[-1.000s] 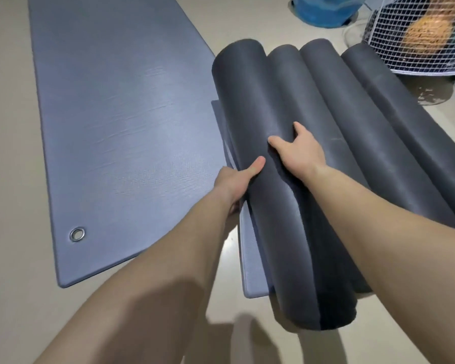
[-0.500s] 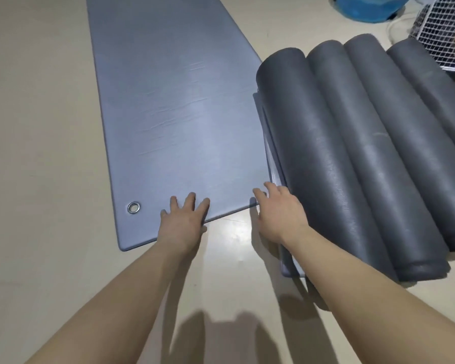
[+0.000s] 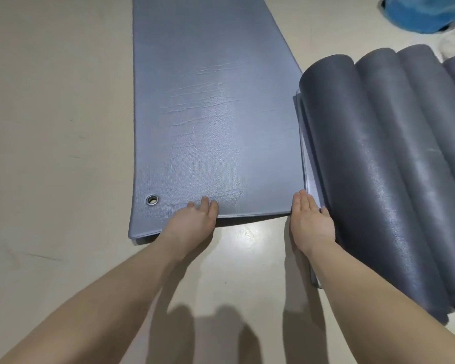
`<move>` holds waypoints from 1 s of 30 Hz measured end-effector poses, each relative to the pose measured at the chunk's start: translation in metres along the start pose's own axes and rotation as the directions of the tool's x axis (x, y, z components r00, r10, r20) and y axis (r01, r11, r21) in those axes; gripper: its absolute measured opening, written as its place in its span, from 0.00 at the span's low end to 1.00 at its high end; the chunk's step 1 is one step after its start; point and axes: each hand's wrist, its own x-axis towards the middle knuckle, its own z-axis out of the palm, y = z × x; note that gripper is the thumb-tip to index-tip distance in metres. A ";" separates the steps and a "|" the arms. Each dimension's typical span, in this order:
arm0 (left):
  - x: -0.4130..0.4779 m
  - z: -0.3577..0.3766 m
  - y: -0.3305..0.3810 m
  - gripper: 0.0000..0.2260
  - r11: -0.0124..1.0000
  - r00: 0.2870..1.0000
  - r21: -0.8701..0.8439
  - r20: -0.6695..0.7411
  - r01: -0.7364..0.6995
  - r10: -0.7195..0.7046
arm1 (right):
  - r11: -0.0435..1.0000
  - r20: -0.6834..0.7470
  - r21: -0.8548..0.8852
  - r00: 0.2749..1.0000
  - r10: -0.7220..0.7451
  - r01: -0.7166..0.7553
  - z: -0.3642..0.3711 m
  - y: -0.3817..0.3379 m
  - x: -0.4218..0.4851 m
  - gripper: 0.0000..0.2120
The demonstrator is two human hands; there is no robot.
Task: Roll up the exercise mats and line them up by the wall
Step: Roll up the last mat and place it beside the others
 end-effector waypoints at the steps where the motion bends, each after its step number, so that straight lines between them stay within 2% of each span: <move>1: -0.010 -0.002 -0.005 0.21 1.000 1.000 -0.004 0.010 0.008 -0.008 | 1.000 0.000 -0.012 1.000 0.002 -0.002 0.000 0.000 0.000 0.39; 4: -0.050 -0.001 -0.018 0.16 0.999 0.995 -0.020 0.088 0.040 -0.038 | 1.000 -0.001 -0.027 1.000 -0.005 0.005 0.003 0.003 -0.003 0.37; 8: -0.092 0.002 -0.021 0.22 0.998 0.997 -0.014 0.048 0.067 -0.066 | 0.998 -0.005 -0.063 1.000 -0.016 0.016 0.011 0.000 -0.017 0.38; 13: -0.140 0.017 -0.022 0.19 0.983 0.981 -0.084 0.117 0.162 -0.152 | 0.992 -0.020 -0.120 0.999 -0.045 0.042 0.009 -0.035 -0.052 0.42; 17: -0.200 0.002 -0.042 0.15 0.971 0.964 -0.068 0.150 0.231 -0.219 | 0.985 -0.069 -0.080 0.985 -0.158 0.152 0.022 -0.072 -0.091 0.42; 20: -0.229 -0.010 -0.054 0.15 0.941 0.909 -0.028 0.272 0.337 -0.317 | 0.974 -0.058 -0.049 0.973 -0.224 0.221 0.037 -0.094 -0.117 0.44; 25: -0.251 -0.038 -0.029 0.11 0.877 0.806 -0.050 0.423 0.478 -0.415 | 0.969 -0.100 -0.030 0.964 -0.246 0.244 0.018 -0.092 -0.157 0.25; 27: -0.257 -0.048 -0.013 0.11 0.855 0.785 -0.074 0.443 0.514 -0.434 | 0.970 -0.089 0.000 0.966 -0.241 0.242 0.002 -0.080 -0.179 0.21; 30: -0.274 -0.063 -0.006 0.14 0.802 0.755 -0.124 0.444 0.585 -0.482 | 0.940 -0.044 0.029 0.939 -0.340 0.341 -0.006 -0.060 -0.200 0.13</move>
